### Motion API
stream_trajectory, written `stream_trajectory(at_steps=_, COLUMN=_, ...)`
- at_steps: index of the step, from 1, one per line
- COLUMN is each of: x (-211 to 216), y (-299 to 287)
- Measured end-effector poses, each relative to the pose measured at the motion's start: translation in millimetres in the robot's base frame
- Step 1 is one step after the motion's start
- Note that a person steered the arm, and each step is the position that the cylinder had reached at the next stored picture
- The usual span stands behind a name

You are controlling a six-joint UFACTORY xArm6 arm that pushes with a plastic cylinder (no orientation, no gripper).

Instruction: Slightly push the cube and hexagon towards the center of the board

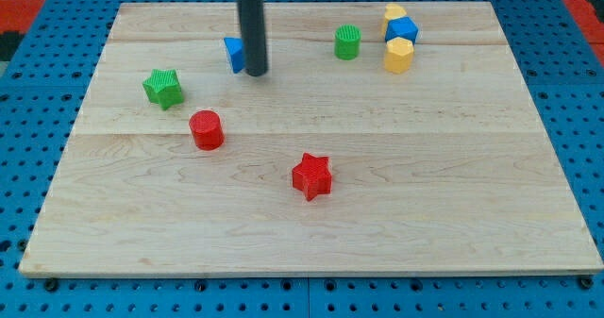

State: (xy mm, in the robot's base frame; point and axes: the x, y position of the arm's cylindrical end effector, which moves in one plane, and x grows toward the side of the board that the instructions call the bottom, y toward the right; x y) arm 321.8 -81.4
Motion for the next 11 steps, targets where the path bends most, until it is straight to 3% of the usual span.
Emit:
stream_trajectory(at_steps=1, x=-23, y=14)
stream_trajectory(at_steps=3, x=-4, y=170)
stream_trajectory(at_steps=5, x=15, y=175)
stream_trajectory(at_steps=6, x=48, y=209)
stream_trajectory(at_steps=7, x=27, y=258)
stream_trajectory(at_steps=9, x=-104, y=289)
stream_trajectory(at_steps=11, x=-115, y=231)
